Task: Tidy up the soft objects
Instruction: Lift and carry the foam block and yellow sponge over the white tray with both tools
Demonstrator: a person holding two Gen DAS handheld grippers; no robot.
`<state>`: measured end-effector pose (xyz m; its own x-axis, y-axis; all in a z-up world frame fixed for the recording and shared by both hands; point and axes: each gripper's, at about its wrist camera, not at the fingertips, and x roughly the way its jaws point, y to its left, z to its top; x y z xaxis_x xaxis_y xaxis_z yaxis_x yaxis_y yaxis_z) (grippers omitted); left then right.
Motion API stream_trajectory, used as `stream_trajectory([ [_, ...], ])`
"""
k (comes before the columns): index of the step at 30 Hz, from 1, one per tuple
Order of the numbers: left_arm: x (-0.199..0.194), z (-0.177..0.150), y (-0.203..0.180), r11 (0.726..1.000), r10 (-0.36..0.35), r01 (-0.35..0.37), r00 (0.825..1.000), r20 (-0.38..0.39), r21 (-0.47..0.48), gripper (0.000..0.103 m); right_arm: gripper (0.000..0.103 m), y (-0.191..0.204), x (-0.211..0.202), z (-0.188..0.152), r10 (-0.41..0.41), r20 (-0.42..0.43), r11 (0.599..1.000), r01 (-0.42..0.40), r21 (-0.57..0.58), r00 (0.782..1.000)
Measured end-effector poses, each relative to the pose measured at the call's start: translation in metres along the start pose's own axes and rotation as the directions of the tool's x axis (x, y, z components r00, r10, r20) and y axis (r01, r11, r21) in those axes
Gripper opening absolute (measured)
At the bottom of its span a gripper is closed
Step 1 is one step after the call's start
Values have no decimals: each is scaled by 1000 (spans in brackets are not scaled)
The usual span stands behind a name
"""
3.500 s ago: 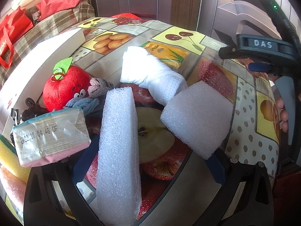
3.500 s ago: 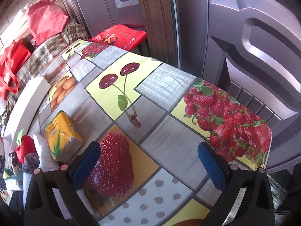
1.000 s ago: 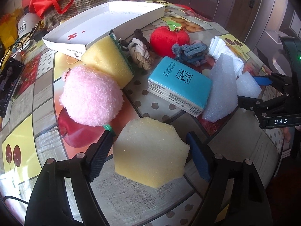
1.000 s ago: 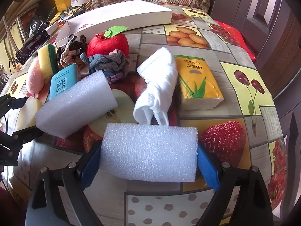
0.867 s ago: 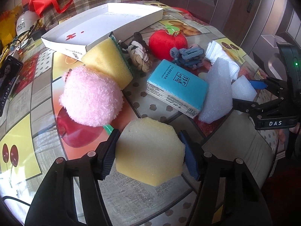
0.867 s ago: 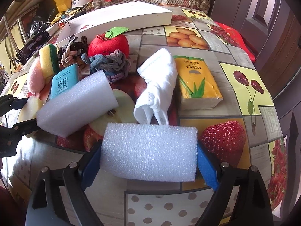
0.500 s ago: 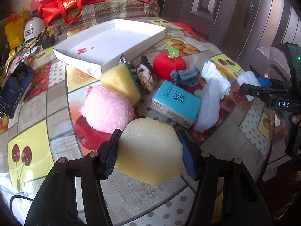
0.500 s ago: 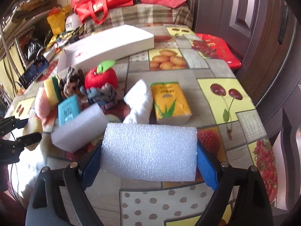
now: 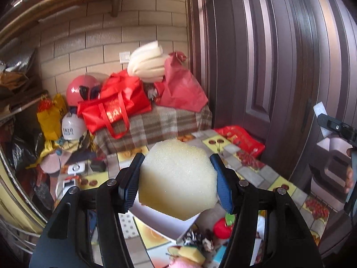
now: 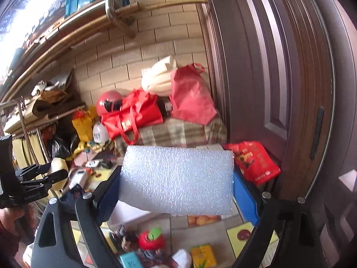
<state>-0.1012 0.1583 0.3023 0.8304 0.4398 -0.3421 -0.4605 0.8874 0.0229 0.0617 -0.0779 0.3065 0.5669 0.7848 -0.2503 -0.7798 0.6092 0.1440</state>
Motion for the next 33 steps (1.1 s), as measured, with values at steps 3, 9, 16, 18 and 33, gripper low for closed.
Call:
stream_trajectory([
  [3,-27,50,17,1000,24,-22,994,107,-16,60,90,6,-14,41,26,97,1000,-28,14,995],
  [9,-61,98,43,998,55,-51,979,199,-26,60,90,17,-36,91,66,237,997,-74,25,969],
  [16,-66,100,52,999,41,-34,980,195,-37,60,90,34,-25,90,97,260,994,-109,30,961],
  [18,-58,90,49,999,45,-40,984,170,-33,60,90,39,-13,78,107,225,993,-116,26,968],
  [33,58,2,34,995,8,-17,996,-92,-100,60,90,46,60,19,121,14,992,-121,43,993],
])
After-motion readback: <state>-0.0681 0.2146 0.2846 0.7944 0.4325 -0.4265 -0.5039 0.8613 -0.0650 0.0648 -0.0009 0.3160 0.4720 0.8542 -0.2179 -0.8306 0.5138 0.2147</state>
